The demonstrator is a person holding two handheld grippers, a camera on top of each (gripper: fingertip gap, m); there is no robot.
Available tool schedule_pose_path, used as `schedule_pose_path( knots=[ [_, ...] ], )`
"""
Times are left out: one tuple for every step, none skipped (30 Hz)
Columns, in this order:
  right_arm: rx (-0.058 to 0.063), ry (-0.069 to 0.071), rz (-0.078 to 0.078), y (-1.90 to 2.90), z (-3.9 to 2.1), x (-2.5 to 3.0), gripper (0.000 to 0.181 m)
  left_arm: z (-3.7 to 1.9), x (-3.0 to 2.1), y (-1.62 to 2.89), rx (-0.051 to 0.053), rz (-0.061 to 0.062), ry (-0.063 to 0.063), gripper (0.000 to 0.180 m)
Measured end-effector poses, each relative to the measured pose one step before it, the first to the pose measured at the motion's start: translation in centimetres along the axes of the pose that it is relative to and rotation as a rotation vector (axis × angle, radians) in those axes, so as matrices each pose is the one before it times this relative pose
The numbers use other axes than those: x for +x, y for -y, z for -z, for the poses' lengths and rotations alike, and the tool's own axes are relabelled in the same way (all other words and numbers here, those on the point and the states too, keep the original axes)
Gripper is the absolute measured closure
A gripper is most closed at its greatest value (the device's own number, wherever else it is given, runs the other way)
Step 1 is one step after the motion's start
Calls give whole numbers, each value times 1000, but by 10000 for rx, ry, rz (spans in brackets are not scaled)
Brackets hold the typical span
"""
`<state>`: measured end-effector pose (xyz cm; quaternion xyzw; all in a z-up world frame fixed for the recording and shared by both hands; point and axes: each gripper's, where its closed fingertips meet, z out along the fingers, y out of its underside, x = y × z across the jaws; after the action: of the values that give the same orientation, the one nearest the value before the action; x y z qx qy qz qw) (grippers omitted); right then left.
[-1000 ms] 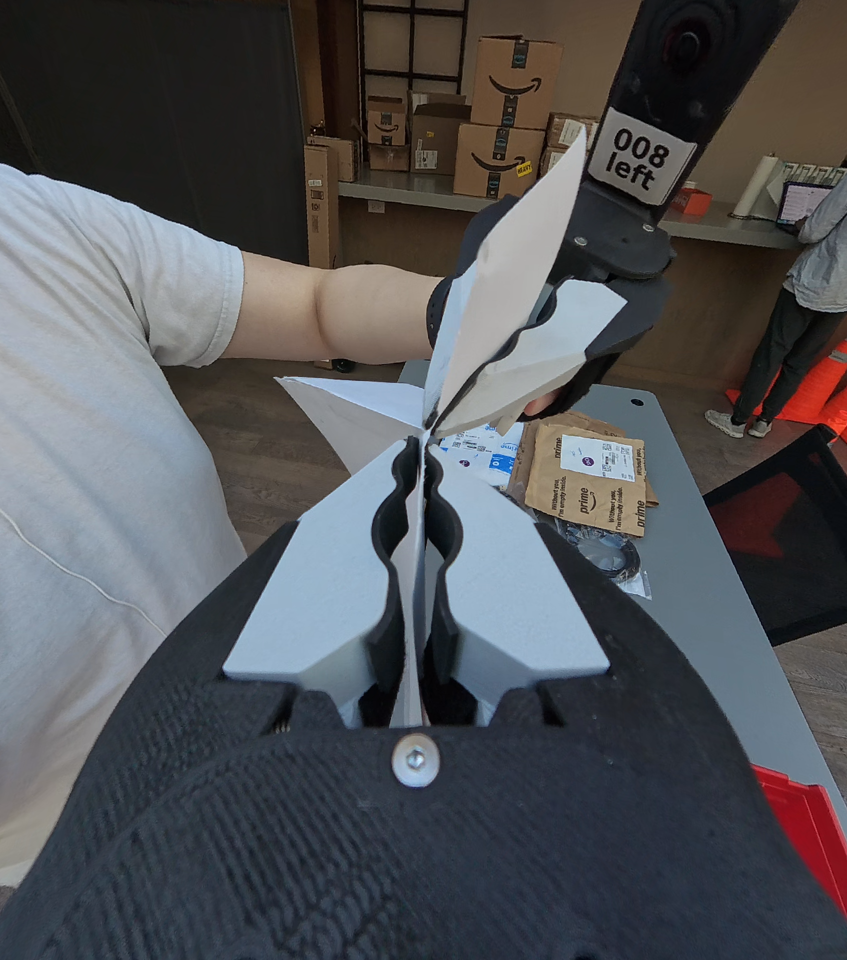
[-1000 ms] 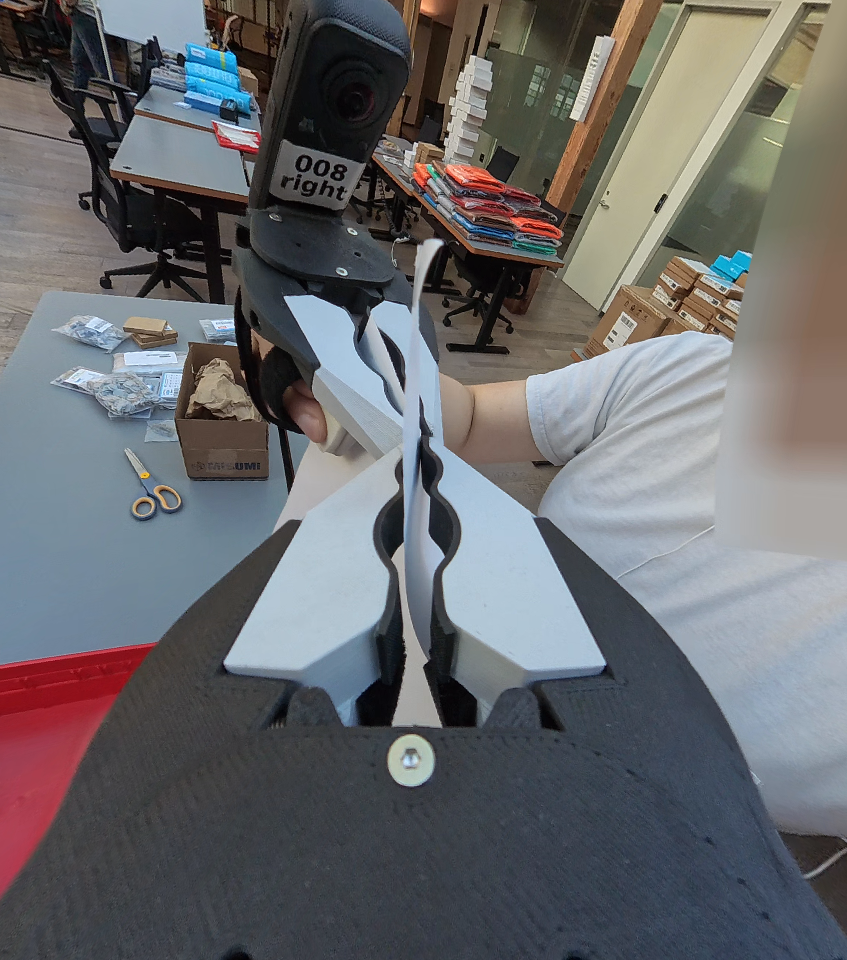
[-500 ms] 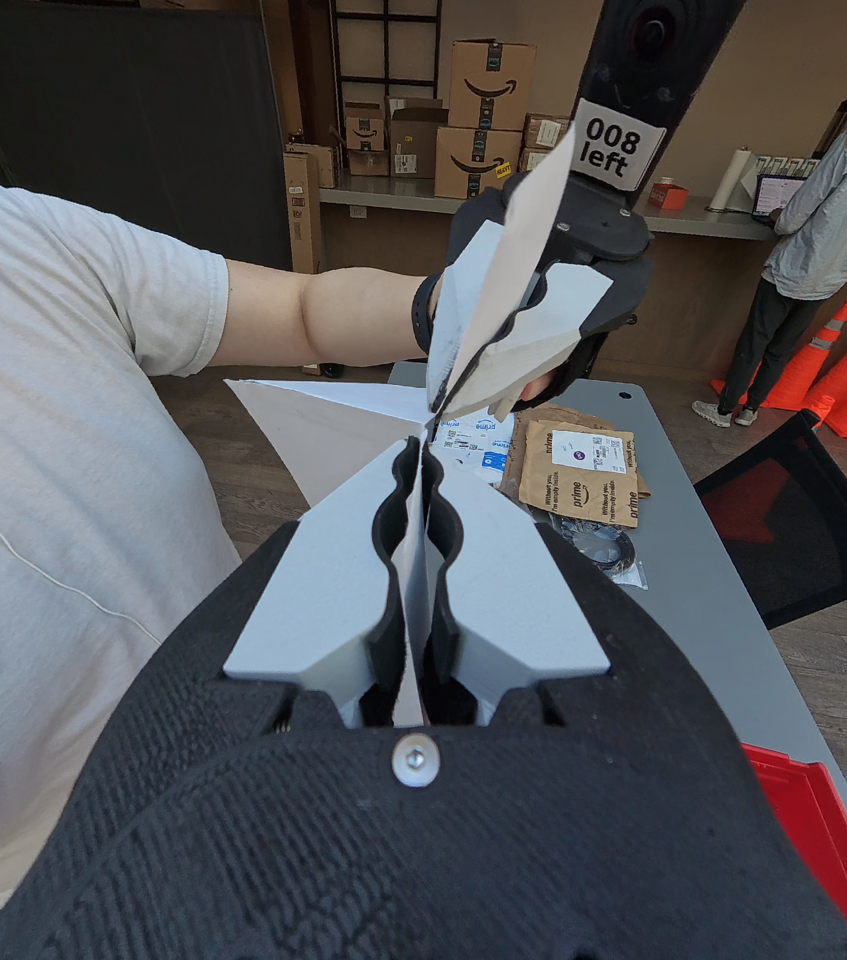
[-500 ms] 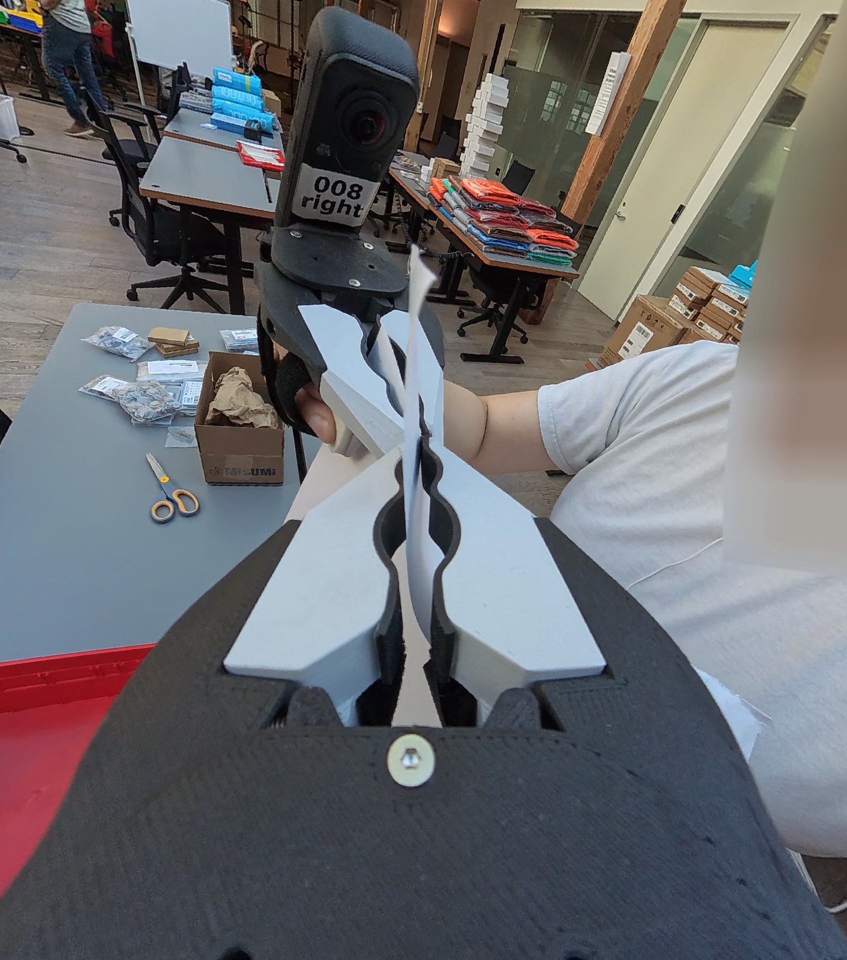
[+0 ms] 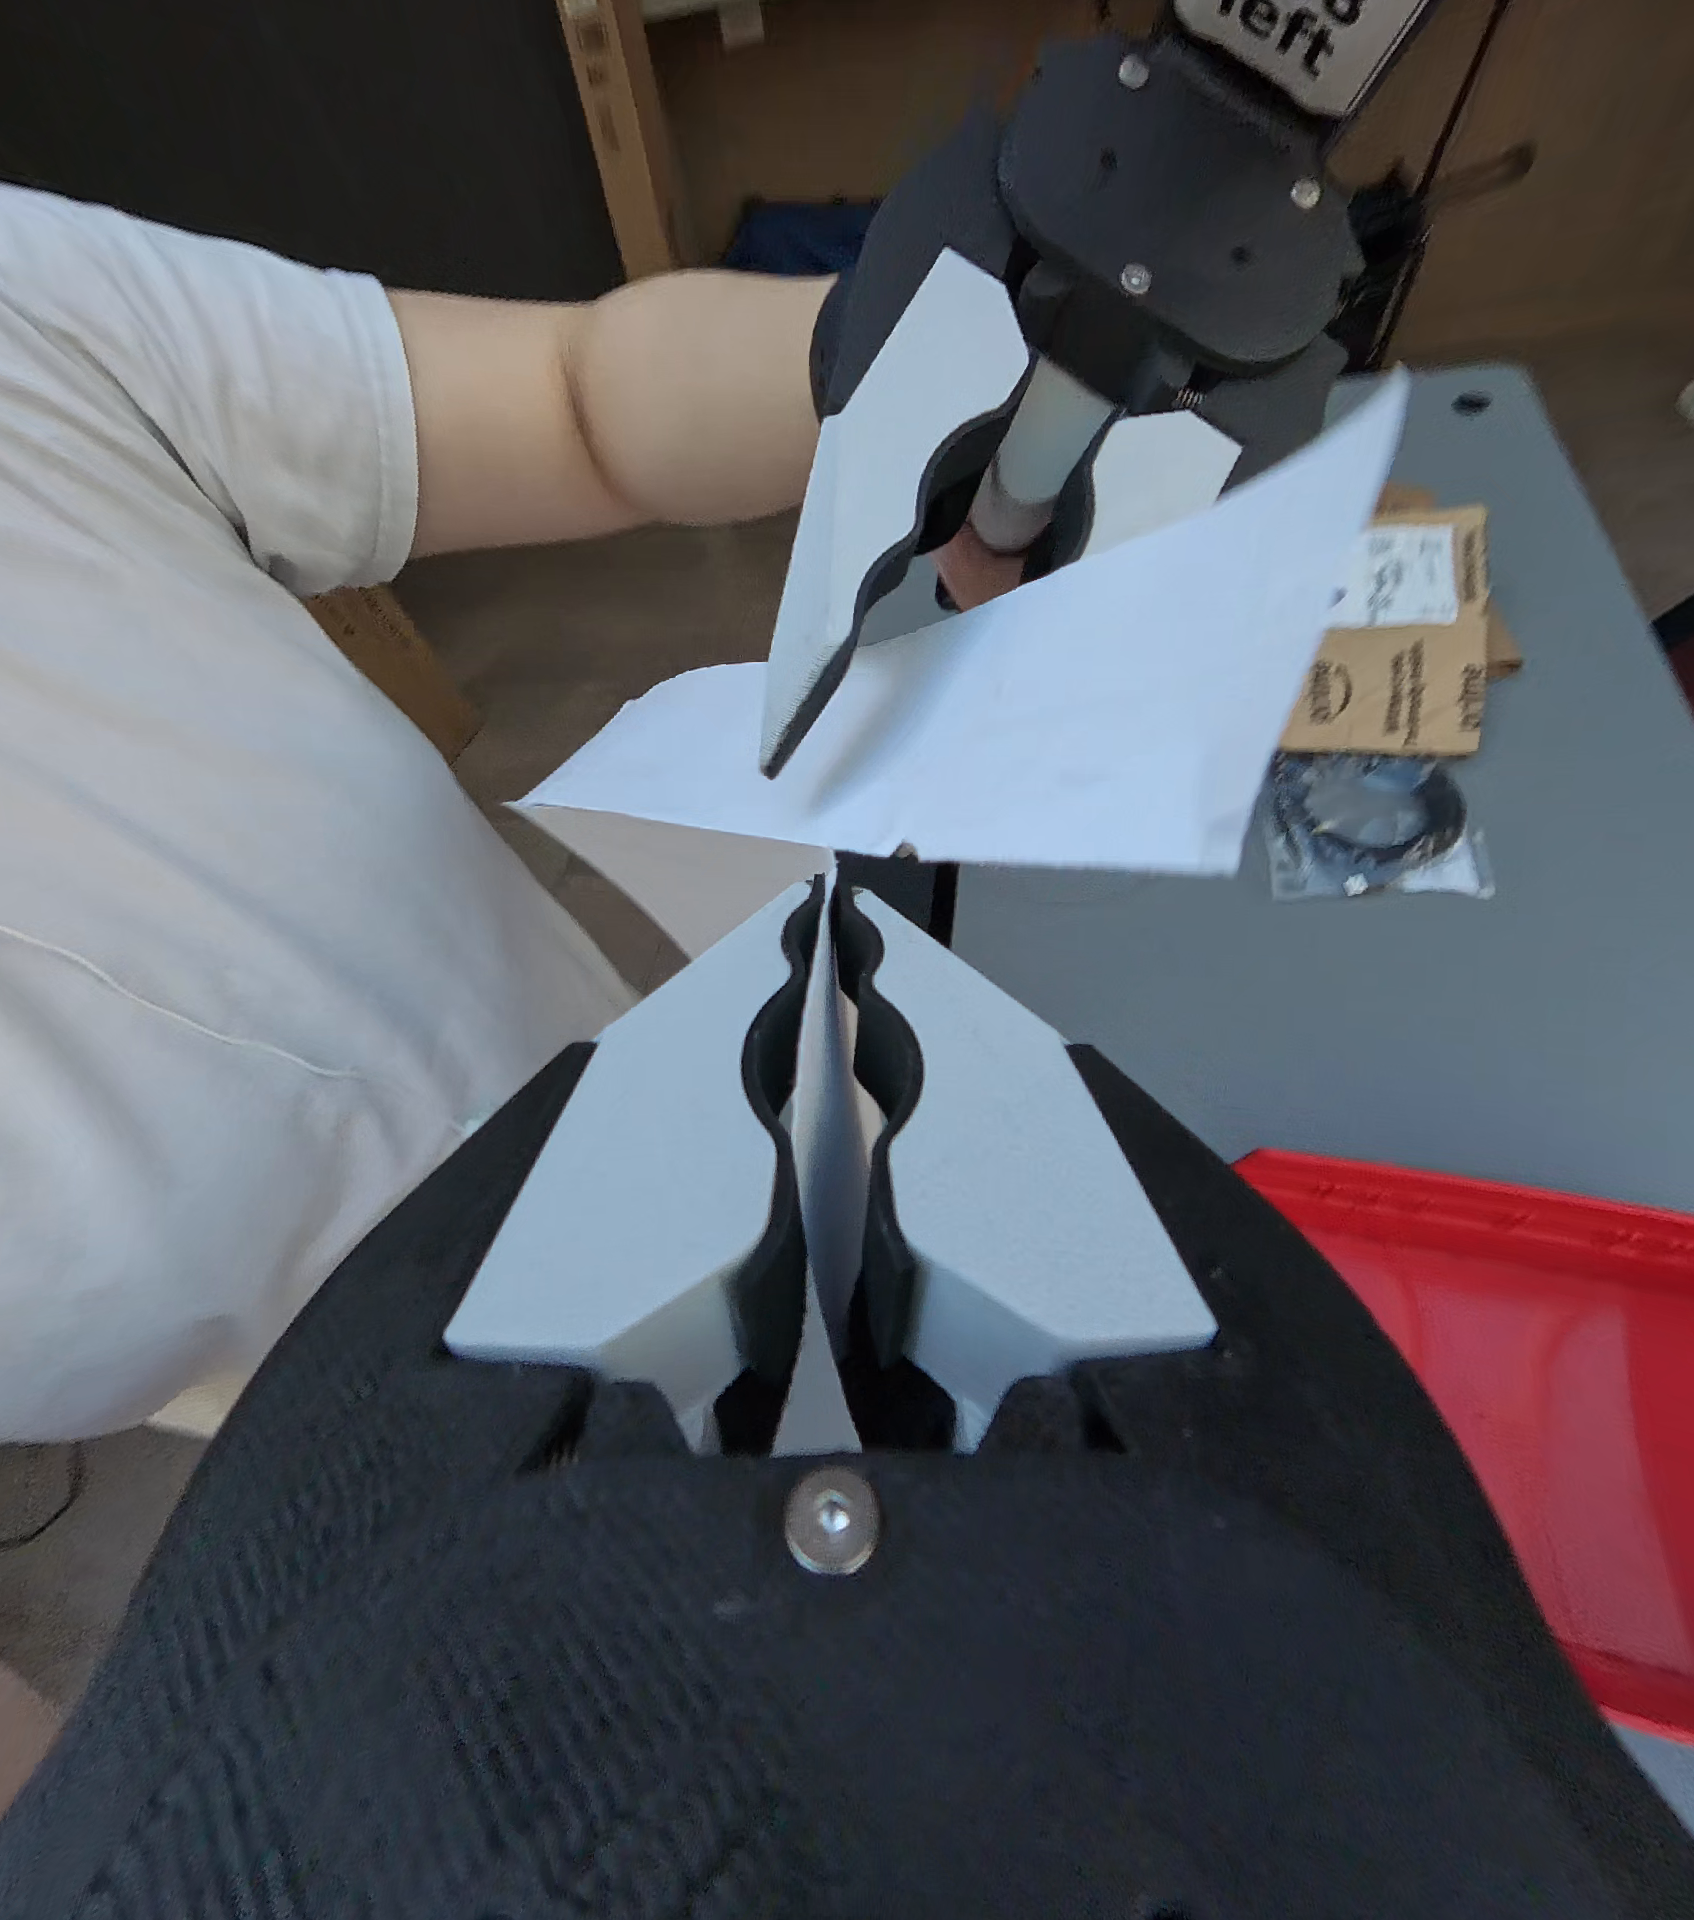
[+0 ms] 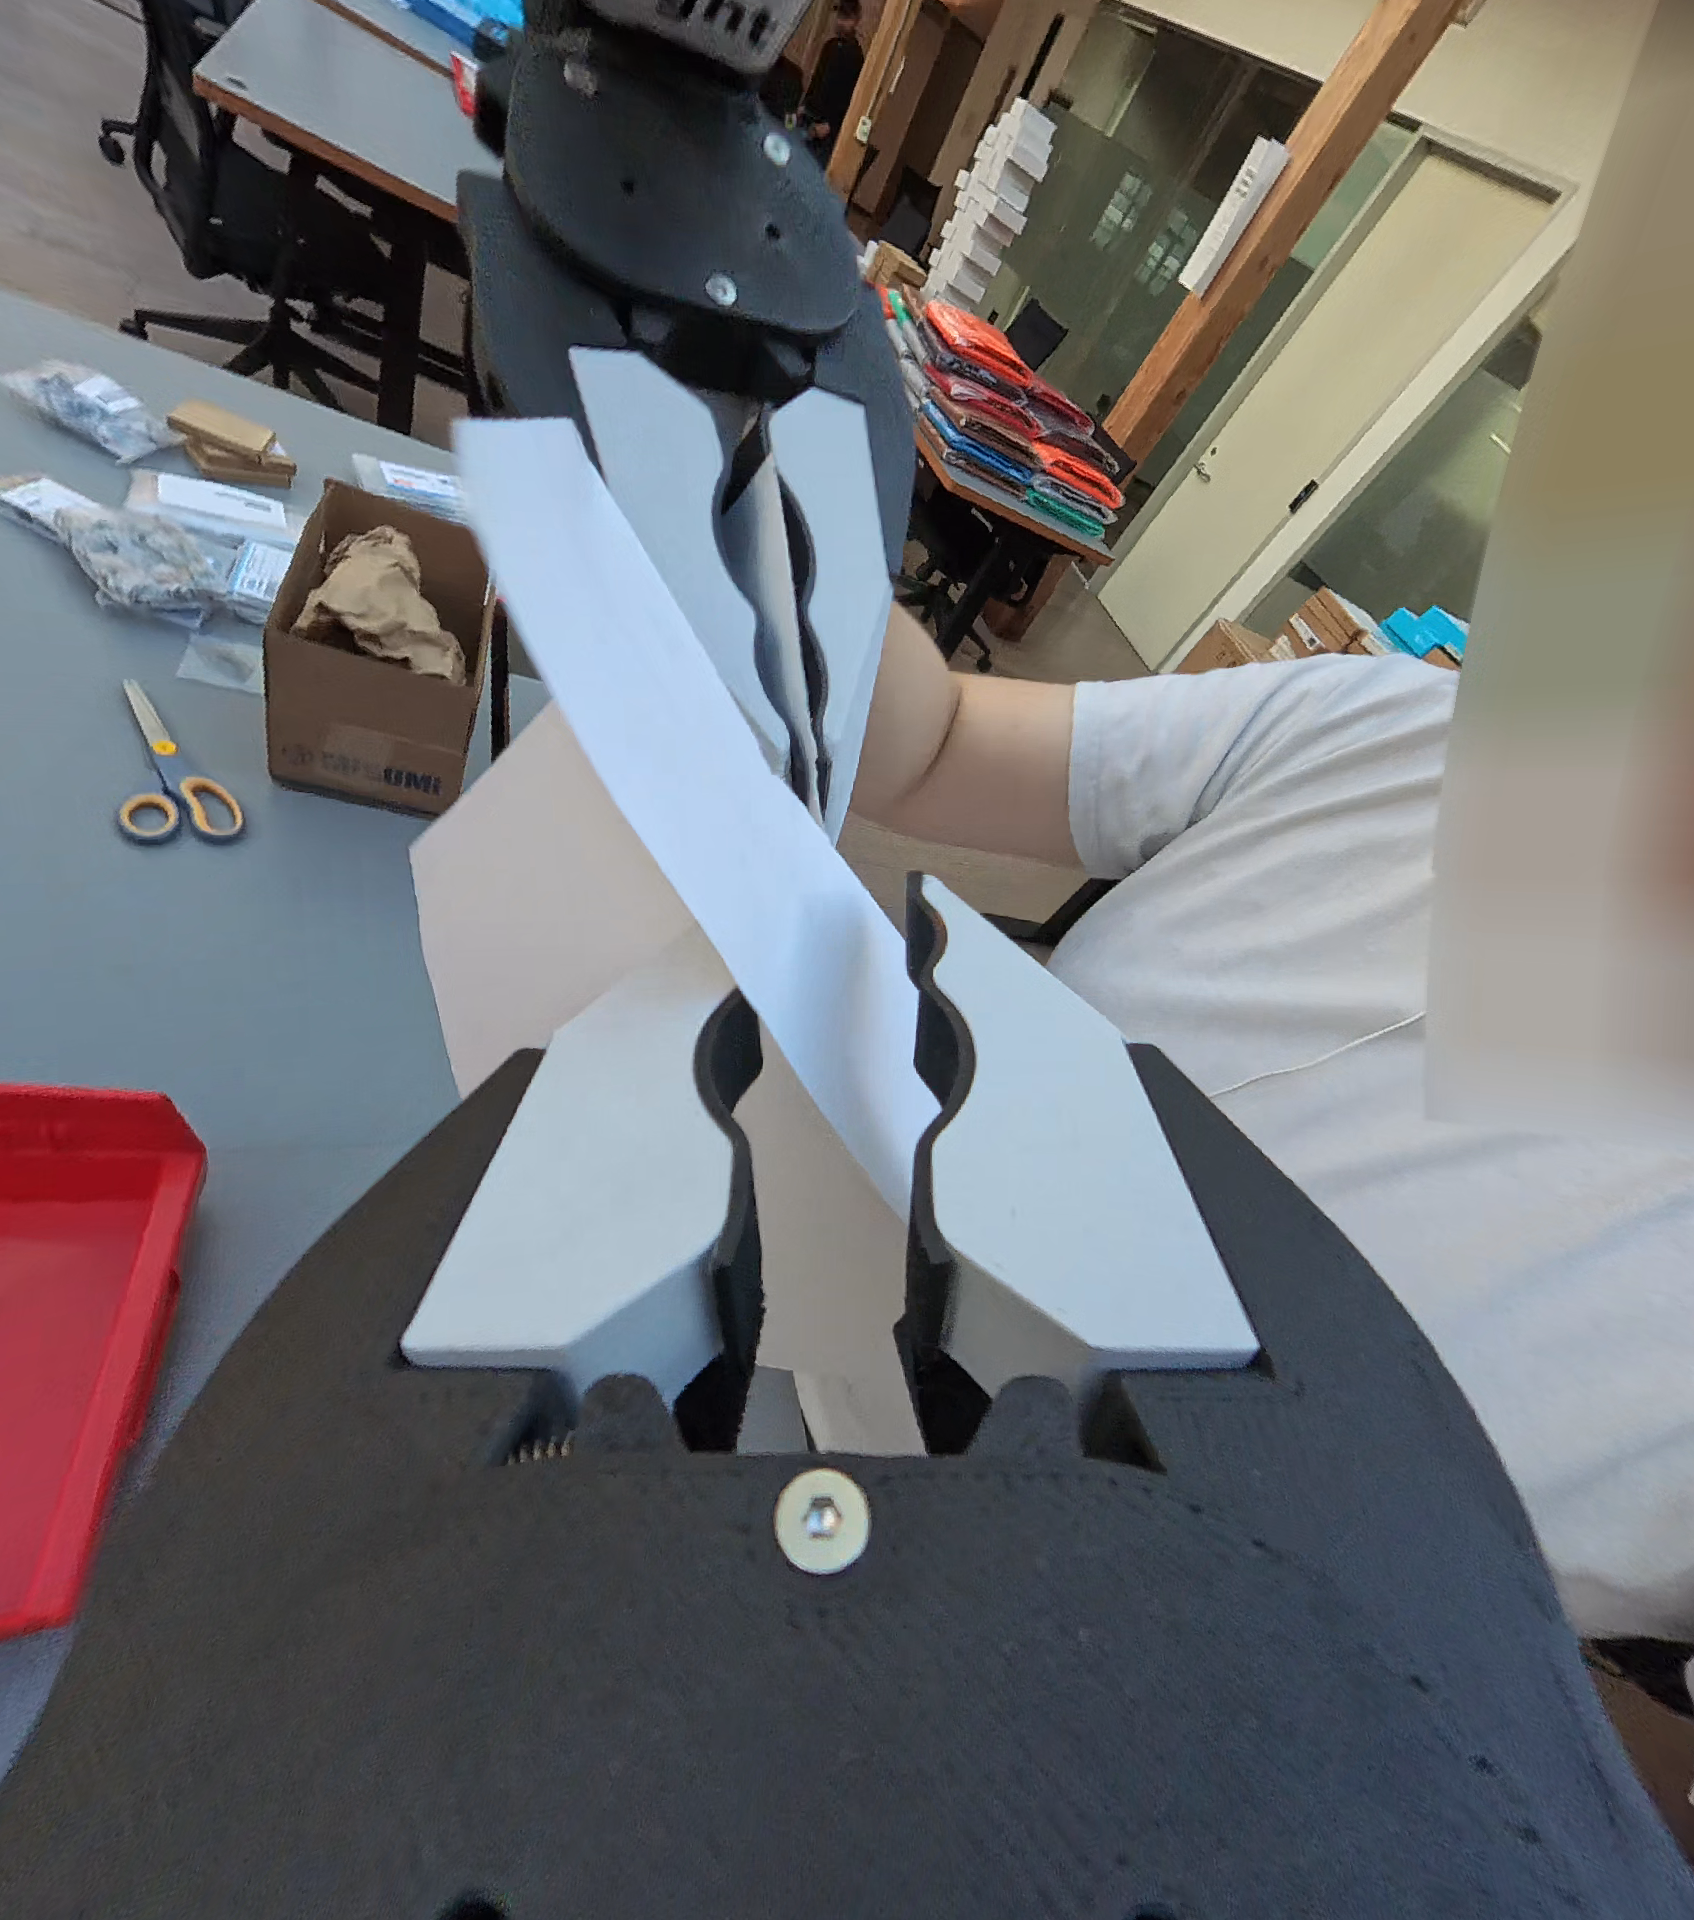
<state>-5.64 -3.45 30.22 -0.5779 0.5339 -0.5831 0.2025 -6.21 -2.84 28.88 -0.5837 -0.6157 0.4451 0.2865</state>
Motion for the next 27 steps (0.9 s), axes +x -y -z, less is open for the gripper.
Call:
schedule_pose_path(
  knots=[
    [66, 143, 385, -1472, -37, -1070, 166, -552, 379, -1132, -494, -295, 300, 180],
    [108, -87, 481, -1588, -140, -948, 178, -678, 632, -1022, -357, -255, 229, 180],
    [304, -381, 646, -1418, -169, -723, 181, -939, 529, -1558, -630, -351, 419, 180],
    [264, -80, 798, -1546, -163, -1398, 181, -1132, 746, -1804, -720, -444, 428, 180],
    [406, -5, 736, -1521, -146, -1678, 181, -1290, 1397, -1447, -472, -496, 104, 180],
    [550, -100, 669, -1465, -48, -1668, 181, -1384, 1604, -1013, -172, -454, -52, 174],
    [715, -125, 732, -1339, 114, -1791, 181, -1317, 1935, -884, 12, -336, -372, 154],
    [818, -128, 773, -1175, 330, -1948, 181, -1118, 1885, -869, 130, -167, -522, 131],
    [843, -21, 653, -1061, 552, -2198, 181, -804, 1464, -867, 261, 5, -493, 127],
    [846, 151, 595, -1023, 720, -2479, 181, -451, 1130, -654, 459, 172, -543, 124],
    [667, 205, 598, -1090, 781, -2540, 181, -13, 673, -161, 832, 269, -511, 120],
    [610, 183, 575, -908, 772, -2424, 181, 485, 752, 143, 1086, 222, -773, 120],
    [595, 142, 548, -697, 702, -2150, 181, 820, 408, 46, 1015, 267, -814, 121],
    [419, 195, 435, -684, 555, -1925, 181, 853, -659, -339, 804, 344, -365, 125],
    [206, 381, 175, -809, 399, -1846, 181, 561, -1071, -905, 552, 208, -218, 131],
    [244, 523, -50, -690, 236, -1661, 181, 42, -1223, -1750, 196, -70, -101, 137],
    [184, 474, -121, -733, 66, -1289, 181, -485, -1329, -2876, -311, -345, 82, 152],
    [37, 337, -104, -863, -104, -898, 181, -938, -789, -3498, -549, -585, -93, 167],
    [3, 279, -157, -863, -214, -619, 181, -1178, -131, -3290, -382, -686, -315, 173],
    [-148, 425, -123, -992, -261, -722, 181, -1207, -101, -2697, -116, -533, -163, 176],
    [-200, 530, -147, -927, -243, -772, 181, -1104, 62, -2274, -97, -349, -188, 176],
    [-67, 481, -188, -637, -200, -524, 181, -957, 262, -1913, -194, -172, -333, 173],
    [-17, 510, -177, -414, -56, -444, 181, -916, -19, -1408, -152, -37, -197, 169],
    [32, 476, -305, -181, 76, -249, 176, -886, -280, -1149, -205, 85, -33, 164],
    [38, 512, -409, -76, 220, -199, 167, -838, -107, -1230, -422, 141, -120, 161],
    [-68, 699, -457, -142, 326, -480, 157, -762, -300, -1045, -416, 247, 45, 161],
    [-187, 771, -559, -274, 434, -628, 147, -632, -308, -866, -357, 242, 77, 161]
  ],
)
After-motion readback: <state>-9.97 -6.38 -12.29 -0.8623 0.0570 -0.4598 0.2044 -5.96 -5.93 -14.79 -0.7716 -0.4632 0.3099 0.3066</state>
